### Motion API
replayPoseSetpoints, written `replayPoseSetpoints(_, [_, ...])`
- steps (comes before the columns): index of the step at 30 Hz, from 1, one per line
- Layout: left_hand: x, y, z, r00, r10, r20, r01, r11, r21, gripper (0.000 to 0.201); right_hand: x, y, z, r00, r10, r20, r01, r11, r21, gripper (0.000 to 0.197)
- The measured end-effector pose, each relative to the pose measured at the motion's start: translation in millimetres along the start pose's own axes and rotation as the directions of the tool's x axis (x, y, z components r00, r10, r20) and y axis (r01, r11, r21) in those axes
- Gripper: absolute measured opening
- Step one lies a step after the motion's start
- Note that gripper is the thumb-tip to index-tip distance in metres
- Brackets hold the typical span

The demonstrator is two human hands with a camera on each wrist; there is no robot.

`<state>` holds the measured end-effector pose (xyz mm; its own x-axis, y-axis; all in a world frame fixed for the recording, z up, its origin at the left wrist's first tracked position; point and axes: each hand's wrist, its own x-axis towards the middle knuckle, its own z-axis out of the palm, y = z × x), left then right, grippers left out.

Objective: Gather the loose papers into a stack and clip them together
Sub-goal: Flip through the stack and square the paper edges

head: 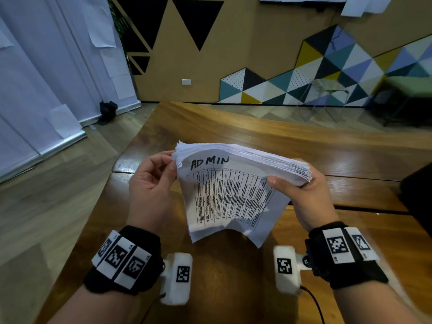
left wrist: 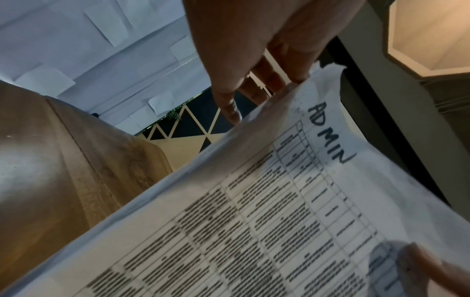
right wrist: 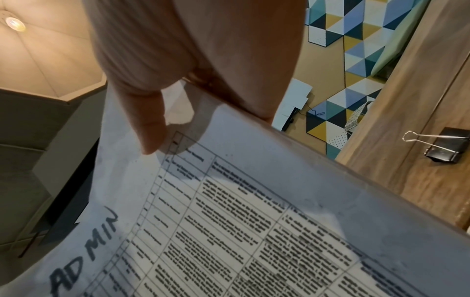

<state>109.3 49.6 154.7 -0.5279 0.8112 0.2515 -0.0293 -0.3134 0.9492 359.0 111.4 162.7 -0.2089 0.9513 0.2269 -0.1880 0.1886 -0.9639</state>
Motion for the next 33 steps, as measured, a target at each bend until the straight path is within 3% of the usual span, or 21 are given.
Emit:
replayPoseSetpoints(2, [5.6, -0.8, -2.3, 0.995, -0.022, 0.096, 0.029, 0.997, -0.073, 0.018, 0.1, -1.3, 0.3, 1.0, -0.017, 0.012, 0.017, 1.0, 0.009, 0.03])
replayPoseSetpoints(4, [9.0, 1.9, -3.5, 0.979, -0.109, 0.173, 0.135, 0.98, -0.145, 0.009, 0.2, -2.2, 0.6, 0.999, -0.029, 0.018, 0.029, 0.999, 0.018, 0.031])
replayPoseSetpoints(7, [13.4, 0.6, -6.5, 0.952, -0.174, 0.251, 0.219, 0.961, -0.167, 0.051, 1.1, -2.2, 0.7, 0.999, -0.028, 0.022, 0.027, 0.999, 0.03, 0.027])
replayPoseSetpoints(9, [15.2, 1.2, -6.5, 0.948, -0.17, 0.271, 0.22, 0.961, -0.168, 0.055, 1.4, -2.3, 1.1, 0.999, -0.034, 0.03, 0.033, 0.999, 0.025, 0.025])
replayPoseSetpoints(11, [13.6, 2.6, -3.7, 0.959, -0.151, 0.241, 0.187, 0.973, -0.135, 0.04, 1.6, -2.3, 1.0, 0.999, -0.037, 0.034, 0.037, 0.999, 0.017, 0.024])
replayPoseSetpoints(13, [9.3, 3.0, -1.9, 0.977, -0.109, 0.181, 0.123, 0.99, -0.068, 0.011, 1.4, -2.4, 1.1, 0.999, -0.036, 0.027, 0.036, 0.999, 0.007, 0.023])
replayPoseSetpoints(16, [-3.5, 0.6, 2.0, 0.983, 0.011, 0.183, -0.035, 0.991, 0.13, 0.043, 0.6, -1.9, 2.1, 1.0, -0.023, 0.001, 0.023, 0.999, -0.022, 0.023])
replayPoseSetpoints(18, [-12.6, -0.7, 5.7, 0.969, 0.013, 0.247, -0.036, 0.995, 0.09, 0.042, 0.4, -0.8, 2.5, 1.0, -0.012, -0.013, 0.012, 1.0, -0.023, 0.023])
replayPoseSetpoints(21, [-18.3, -2.0, 15.2, 0.959, -0.051, 0.279, 0.009, 0.988, 0.152, 0.086, 1.5, -0.4, 3.3, 1.0, -0.003, -0.009, 0.003, 1.0, -0.031, 0.019])
replayPoseSetpoints(22, [-18.5, -0.1, 20.1, 0.958, -0.07, 0.277, 0.017, 0.982, 0.187, 0.088, 1.8, -0.1, 3.0, 1.0, -0.004, 0.002, 0.004, 0.999, -0.035, 0.017])
replayPoseSetpoints(27, [0.4, -1.6, 28.0, 0.962, -0.156, 0.226, 0.114, 0.975, 0.189, 0.065, 4.2, -1.9, -3.2, 0.997, -0.028, 0.076, 0.033, 0.997, -0.065, 0.03])
replayPoseSetpoints(31, [4.2, 5.0, 32.2, 0.963, -0.153, 0.22, 0.116, 0.978, 0.172, 0.022, 8.7, -6.9, -3.3, 0.994, -0.023, 0.109, 0.029, 0.998, -0.051, 0.018])
replayPoseSetpoints(33, [3.2, 7.4, 33.6, 0.963, -0.15, 0.222, 0.121, 0.983, 0.14, 0.015, 10.6, -9.0, -0.2, 0.994, -0.047, 0.097, 0.053, 0.997, -0.052, 0.016])
